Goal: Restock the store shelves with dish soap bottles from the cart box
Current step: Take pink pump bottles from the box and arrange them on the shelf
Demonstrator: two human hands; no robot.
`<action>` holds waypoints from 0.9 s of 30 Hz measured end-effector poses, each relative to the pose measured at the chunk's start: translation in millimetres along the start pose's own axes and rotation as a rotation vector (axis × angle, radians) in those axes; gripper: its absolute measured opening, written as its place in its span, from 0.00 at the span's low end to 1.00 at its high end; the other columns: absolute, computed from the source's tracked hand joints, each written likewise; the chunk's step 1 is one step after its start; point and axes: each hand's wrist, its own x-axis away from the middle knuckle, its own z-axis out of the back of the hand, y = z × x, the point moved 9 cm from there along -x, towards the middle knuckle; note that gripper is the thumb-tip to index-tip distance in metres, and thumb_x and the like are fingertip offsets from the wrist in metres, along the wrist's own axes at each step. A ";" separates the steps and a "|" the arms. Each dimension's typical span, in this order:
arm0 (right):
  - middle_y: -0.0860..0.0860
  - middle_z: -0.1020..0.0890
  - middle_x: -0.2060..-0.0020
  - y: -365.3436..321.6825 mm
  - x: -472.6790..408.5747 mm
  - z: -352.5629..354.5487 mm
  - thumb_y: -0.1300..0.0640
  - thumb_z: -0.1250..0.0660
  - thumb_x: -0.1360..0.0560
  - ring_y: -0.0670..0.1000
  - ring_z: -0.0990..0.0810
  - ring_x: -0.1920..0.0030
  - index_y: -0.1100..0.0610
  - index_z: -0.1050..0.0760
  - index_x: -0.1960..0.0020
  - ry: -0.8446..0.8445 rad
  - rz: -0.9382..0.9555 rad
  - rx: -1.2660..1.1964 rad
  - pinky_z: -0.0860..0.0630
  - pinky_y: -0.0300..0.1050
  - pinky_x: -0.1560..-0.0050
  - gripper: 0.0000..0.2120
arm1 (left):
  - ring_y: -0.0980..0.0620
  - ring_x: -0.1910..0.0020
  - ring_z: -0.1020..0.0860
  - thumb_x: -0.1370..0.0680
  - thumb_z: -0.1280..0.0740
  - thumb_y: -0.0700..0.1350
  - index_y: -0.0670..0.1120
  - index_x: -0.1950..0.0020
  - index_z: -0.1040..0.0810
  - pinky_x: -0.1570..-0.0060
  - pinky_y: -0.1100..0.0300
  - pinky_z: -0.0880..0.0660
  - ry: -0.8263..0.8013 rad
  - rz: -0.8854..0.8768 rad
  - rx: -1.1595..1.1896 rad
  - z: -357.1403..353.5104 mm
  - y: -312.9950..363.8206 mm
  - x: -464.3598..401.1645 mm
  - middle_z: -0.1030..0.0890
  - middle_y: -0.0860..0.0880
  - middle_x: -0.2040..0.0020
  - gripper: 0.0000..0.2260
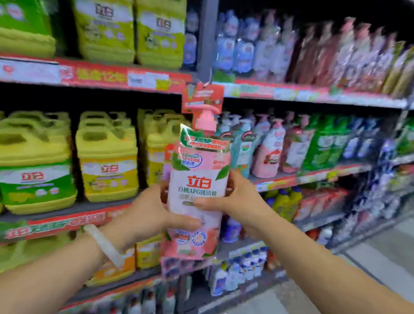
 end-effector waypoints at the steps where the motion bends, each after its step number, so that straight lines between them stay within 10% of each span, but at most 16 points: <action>1: 0.47 0.15 0.55 -5.3 -2.1 25.7 0.67 0.22 0.38 0.45 0.16 0.55 0.53 0.25 0.48 0.036 0.011 0.015 0.19 0.39 0.57 0.23 | 0.61 0.57 0.17 0.42 0.18 0.40 0.54 0.51 0.22 0.62 0.71 0.23 -0.020 -0.024 -0.007 -16.4 14.4 -13.7 0.15 0.57 0.56 0.25; 14: 0.51 0.15 0.56 -89.2 -72.3 274.7 0.70 0.28 0.34 0.48 0.15 0.57 0.57 0.24 0.45 0.287 0.189 0.100 0.20 0.40 0.63 0.19 | 0.68 0.64 0.20 0.39 0.19 0.43 0.50 0.49 0.21 0.62 0.71 0.23 -0.141 -0.430 0.011 -160.6 192.0 -204.2 0.17 0.58 0.56 0.22; 27: 0.54 0.17 0.46 -189.8 -280.7 415.6 0.67 0.30 0.30 0.52 0.17 0.47 0.60 0.27 0.36 0.301 0.404 0.199 0.20 0.48 0.49 0.23 | 0.59 0.59 0.19 0.35 0.22 0.41 0.50 0.48 0.21 0.63 0.68 0.20 -0.016 -0.610 -0.041 -154.7 329.5 -428.4 0.18 0.55 0.57 0.18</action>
